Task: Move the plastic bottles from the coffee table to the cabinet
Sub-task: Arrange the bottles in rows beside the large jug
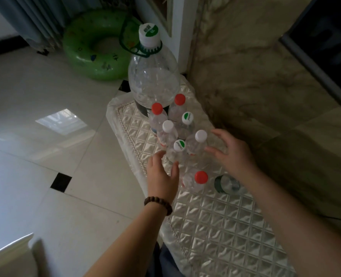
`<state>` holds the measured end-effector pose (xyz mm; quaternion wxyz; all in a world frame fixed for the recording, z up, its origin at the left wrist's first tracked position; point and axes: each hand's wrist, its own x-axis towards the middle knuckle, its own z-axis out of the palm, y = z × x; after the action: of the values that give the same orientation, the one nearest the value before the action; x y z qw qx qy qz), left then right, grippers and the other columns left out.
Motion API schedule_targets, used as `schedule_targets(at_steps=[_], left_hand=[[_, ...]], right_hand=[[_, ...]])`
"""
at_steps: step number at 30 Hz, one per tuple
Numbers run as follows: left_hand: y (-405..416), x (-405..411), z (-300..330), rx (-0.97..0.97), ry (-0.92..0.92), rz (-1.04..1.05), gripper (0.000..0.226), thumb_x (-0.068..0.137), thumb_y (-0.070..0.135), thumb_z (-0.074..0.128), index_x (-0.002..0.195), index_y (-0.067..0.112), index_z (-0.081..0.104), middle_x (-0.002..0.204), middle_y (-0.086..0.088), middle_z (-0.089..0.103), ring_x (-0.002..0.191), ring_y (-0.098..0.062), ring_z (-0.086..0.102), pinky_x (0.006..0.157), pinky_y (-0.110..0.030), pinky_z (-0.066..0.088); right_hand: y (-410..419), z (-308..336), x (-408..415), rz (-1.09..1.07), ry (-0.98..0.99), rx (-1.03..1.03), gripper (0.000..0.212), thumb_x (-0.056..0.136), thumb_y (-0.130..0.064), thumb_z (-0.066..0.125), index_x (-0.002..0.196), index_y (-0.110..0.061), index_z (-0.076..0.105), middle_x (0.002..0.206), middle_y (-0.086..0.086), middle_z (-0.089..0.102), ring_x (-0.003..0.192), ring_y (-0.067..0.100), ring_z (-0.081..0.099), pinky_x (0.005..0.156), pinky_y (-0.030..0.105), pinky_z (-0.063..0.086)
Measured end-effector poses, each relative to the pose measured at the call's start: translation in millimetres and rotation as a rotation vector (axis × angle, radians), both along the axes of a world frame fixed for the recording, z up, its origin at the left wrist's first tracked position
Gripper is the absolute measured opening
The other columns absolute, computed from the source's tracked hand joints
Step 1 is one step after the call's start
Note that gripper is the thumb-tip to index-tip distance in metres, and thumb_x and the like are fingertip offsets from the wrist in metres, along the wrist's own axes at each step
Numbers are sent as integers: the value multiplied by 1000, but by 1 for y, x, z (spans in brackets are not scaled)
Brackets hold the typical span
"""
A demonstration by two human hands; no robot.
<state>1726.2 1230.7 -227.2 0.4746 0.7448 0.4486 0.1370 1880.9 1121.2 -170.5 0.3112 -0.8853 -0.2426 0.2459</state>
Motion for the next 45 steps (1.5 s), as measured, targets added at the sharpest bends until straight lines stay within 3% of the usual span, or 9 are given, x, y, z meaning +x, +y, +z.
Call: schedule_targets(at_steps=[5,10,15,19,24,29,33,39,45], left_hand=[[-25,-25,5,-39,-92,-177,44,84,40,57,125,28,49,121,11,51,115,-7,47,98,-33,42],[-47,-31,-2,-52,-24,-332,74,76,55,66,138,29,36,137,10,40,125,-5,37,101,-27,34],[-63,-14,-13,-53,62,-253,88,70,43,80,141,23,32,143,2,38,129,-17,40,106,-37,40],[-65,-5,-20,-12,104,-204,73,73,38,79,133,18,41,136,-2,45,121,-22,48,97,-32,43],[-63,-4,-18,-17,51,-169,57,76,30,77,123,19,46,120,-4,56,106,-23,56,82,-28,43],[-61,-10,-16,16,-4,-61,58,73,32,80,120,23,48,118,3,58,102,-17,58,83,-35,51],[-57,-12,-19,2,-1,-9,55,72,31,81,116,23,49,117,5,57,102,-14,56,86,-32,49],[-51,-3,-25,38,22,42,51,72,31,81,110,19,49,111,3,58,92,-13,56,74,-28,46],[-50,6,-34,50,65,78,56,73,34,80,116,19,48,117,3,55,100,-16,57,75,-28,45]], right_hand=[[-48,14,-20,-165,-9,85,46,88,-30,64,131,-21,53,120,-14,50,112,1,44,83,11,38],[-88,4,-48,-265,-74,33,66,82,-41,68,141,-25,42,149,-1,40,136,16,37,109,39,37],[-107,-11,-69,-401,-62,56,91,72,-38,79,147,-30,29,156,2,27,142,19,28,112,39,31],[-110,-24,-68,-422,-42,55,97,69,-38,82,148,-29,27,155,1,30,141,18,30,111,38,33],[-106,-32,-61,-437,-23,102,76,78,-27,77,143,-23,38,145,2,47,132,19,44,106,37,41],[-100,-36,-54,-392,-2,81,34,84,-21,70,116,-19,57,115,2,64,108,22,60,84,33,49],[-87,-33,-47,-332,-19,113,34,85,-23,69,117,-18,58,113,1,64,105,18,60,80,29,47],[-36,-27,-35,-142,-70,170,28,86,-22,69,112,-18,58,107,-2,64,98,13,59,79,31,51],[-13,-40,-32,-51,-47,111,29,85,-20,69,112,-16,57,109,2,65,99,14,58,73,23,43]])
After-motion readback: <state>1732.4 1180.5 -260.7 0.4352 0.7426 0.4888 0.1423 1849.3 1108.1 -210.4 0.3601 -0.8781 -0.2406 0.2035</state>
